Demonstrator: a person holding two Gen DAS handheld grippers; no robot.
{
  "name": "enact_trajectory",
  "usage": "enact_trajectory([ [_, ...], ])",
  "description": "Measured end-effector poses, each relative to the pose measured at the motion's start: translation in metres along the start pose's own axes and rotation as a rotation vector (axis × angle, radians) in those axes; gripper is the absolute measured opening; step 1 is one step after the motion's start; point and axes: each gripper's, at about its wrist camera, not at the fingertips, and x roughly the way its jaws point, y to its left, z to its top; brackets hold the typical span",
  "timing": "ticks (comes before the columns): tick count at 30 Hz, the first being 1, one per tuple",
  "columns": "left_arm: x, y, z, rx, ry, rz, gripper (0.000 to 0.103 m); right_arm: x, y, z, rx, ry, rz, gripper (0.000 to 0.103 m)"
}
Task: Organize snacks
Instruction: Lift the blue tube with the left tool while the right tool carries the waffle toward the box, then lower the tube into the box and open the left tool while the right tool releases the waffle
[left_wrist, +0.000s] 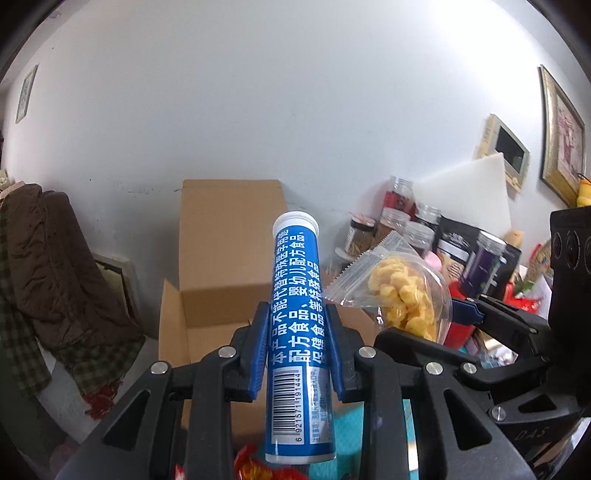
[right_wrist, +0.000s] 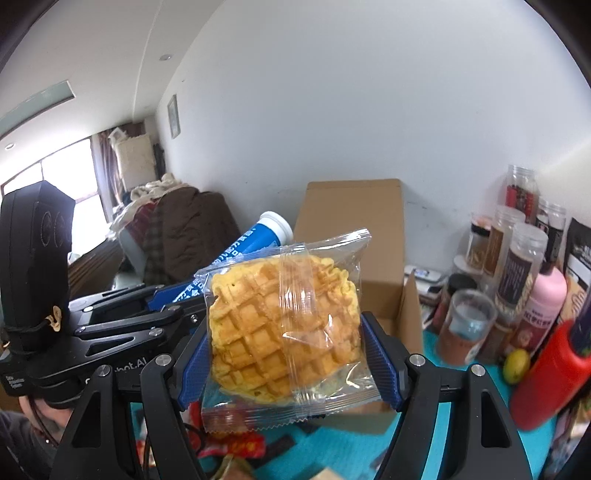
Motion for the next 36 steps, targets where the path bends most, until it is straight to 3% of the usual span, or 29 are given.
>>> enact_trajectory([
  [6, 0.033, 0.013, 0.023, -0.011, -0.01, 0.031, 0.028, 0.027, -0.02, 0.019, -0.009, -0.022, -0.016, 0.074],
  [15, 0.08, 0.034, 0.037, -0.031, 0.004, 0.119, 0.028, 0.076, -0.05, 0.037, 0.04, 0.024, -0.06, 0.074],
  [26, 0.133, 0.052, 0.018, 0.011, 0.132, 0.186, 0.028, 0.136, -0.076, 0.018, 0.068, 0.155, -0.095, 0.074],
  [36, 0.165, 0.062, -0.001, -0.02, 0.271, 0.217, 0.028, 0.167, -0.082, 0.001, 0.081, 0.256, -0.124, 0.074],
])
